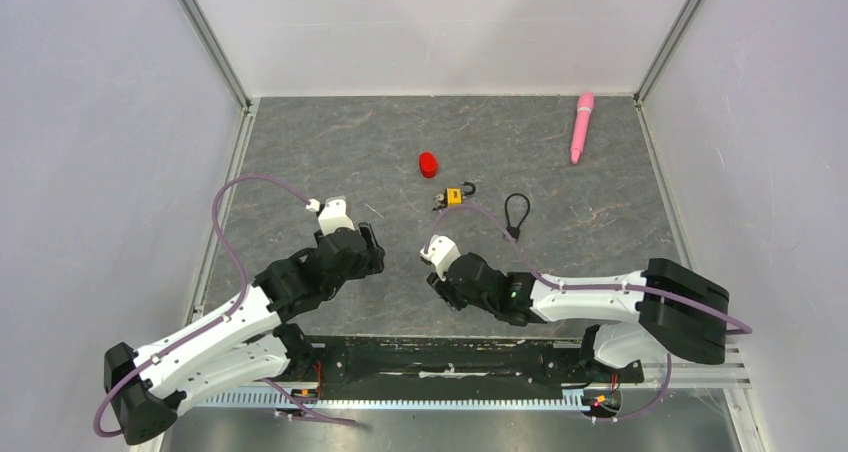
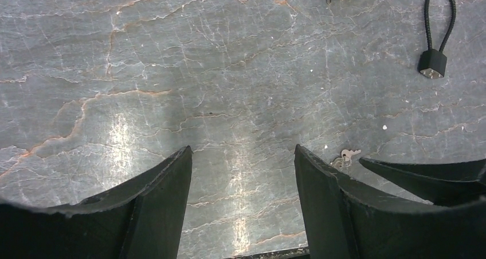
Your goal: Unlock with the key
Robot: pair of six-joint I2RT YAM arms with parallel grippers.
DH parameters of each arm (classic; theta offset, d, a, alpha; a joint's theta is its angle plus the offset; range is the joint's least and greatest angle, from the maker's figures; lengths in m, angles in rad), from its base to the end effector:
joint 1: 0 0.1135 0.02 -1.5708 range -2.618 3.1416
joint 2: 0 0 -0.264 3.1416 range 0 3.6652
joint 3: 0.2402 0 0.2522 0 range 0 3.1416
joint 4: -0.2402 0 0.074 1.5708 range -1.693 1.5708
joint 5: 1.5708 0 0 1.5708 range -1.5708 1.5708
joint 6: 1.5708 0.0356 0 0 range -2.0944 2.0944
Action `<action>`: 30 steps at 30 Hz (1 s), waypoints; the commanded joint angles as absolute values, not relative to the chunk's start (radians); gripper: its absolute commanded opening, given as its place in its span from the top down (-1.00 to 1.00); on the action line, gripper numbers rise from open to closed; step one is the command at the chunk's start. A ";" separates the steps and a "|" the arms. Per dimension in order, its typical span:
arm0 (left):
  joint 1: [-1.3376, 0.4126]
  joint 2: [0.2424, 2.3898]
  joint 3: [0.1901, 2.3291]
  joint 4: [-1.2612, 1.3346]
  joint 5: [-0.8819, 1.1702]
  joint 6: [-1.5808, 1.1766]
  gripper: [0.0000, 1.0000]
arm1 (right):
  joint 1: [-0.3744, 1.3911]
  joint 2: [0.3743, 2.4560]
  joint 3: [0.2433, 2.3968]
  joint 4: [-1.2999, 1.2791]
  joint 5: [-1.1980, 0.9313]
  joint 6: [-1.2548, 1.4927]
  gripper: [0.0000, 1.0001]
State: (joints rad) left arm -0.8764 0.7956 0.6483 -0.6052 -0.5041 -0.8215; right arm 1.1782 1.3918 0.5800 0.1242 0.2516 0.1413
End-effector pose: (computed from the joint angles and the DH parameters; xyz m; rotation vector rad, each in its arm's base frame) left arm 0.1176 -0.1143 0.2536 -0.1869 2.2265 -0.3449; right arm 0.1111 0.2451 0.1680 -1.0044 2.0337 0.4298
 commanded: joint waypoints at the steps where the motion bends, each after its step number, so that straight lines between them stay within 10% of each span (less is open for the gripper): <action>1: -0.873 0.797 0.657 -0.595 -0.490 -0.811 -0.43 | 1.147 1.312 0.640 -0.010 0.285 0.218 0.20; 30: -0.760 0.775 0.685 -0.669 -0.375 -0.713 -0.51 | 0.944 1.595 0.968 -0.394 -0.179 -0.314 0.06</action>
State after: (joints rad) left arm -0.8280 0.8524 0.6491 -0.6270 -0.3607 -0.7654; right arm 0.9432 1.5520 0.8948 -0.3321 -0.0978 -0.1955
